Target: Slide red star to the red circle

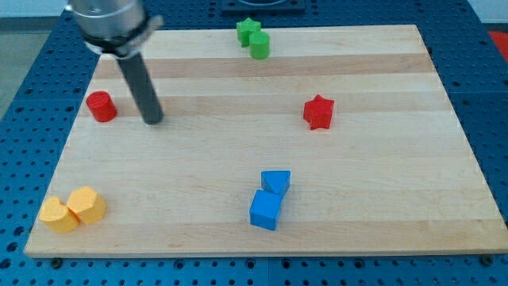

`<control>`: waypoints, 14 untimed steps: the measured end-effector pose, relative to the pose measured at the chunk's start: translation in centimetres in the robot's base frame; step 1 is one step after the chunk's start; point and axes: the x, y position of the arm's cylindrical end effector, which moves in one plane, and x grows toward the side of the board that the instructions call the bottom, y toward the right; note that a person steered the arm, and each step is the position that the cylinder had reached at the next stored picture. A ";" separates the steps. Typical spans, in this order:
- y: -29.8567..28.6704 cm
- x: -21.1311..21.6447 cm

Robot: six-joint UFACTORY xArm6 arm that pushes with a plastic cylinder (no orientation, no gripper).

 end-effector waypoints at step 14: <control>15.9 1.6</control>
